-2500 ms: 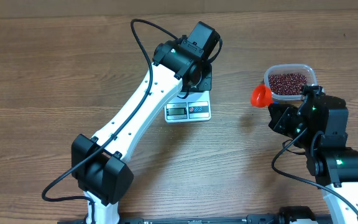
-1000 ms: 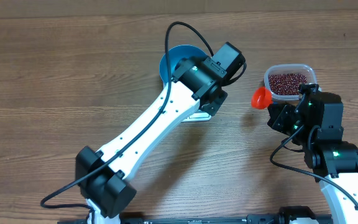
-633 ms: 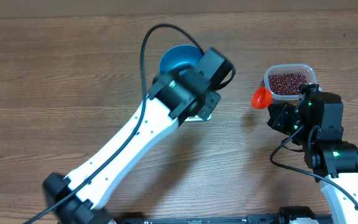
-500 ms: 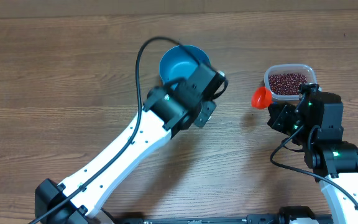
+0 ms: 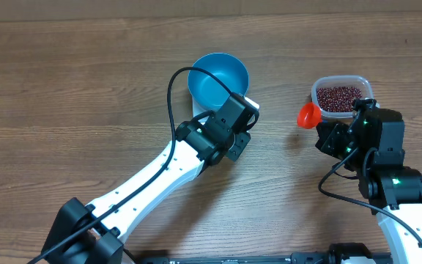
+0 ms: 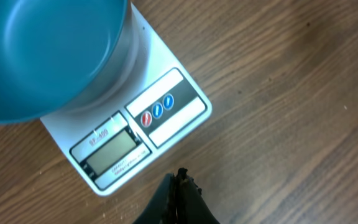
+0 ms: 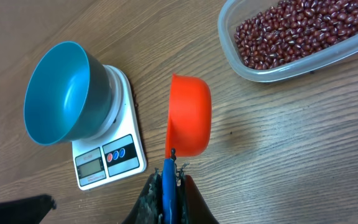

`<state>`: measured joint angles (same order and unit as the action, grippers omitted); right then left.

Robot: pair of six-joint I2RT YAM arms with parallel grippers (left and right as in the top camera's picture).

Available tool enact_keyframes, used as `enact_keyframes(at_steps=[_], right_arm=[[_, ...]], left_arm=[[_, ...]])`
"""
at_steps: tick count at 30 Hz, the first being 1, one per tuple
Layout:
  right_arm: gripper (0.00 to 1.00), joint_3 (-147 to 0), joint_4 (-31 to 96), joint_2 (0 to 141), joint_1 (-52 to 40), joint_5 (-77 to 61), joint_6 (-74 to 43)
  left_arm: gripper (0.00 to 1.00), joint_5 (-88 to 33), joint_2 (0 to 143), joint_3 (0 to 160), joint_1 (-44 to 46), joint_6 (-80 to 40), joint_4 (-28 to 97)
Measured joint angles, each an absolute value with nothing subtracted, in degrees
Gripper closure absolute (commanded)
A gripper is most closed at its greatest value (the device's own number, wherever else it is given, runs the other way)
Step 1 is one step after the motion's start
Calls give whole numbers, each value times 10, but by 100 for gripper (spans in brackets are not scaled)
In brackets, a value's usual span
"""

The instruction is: Scoop item into bowl and weigh 150g on scale

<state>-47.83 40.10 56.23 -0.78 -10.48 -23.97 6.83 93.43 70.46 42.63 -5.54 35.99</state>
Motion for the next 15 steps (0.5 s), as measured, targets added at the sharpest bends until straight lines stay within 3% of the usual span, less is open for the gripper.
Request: enact_keyframes(at_steps=[15], right_arm=[[96, -478, 407, 562, -8, -105, -239]], left_arm=[[96, 67, 1038, 700, 419, -55, 309]])
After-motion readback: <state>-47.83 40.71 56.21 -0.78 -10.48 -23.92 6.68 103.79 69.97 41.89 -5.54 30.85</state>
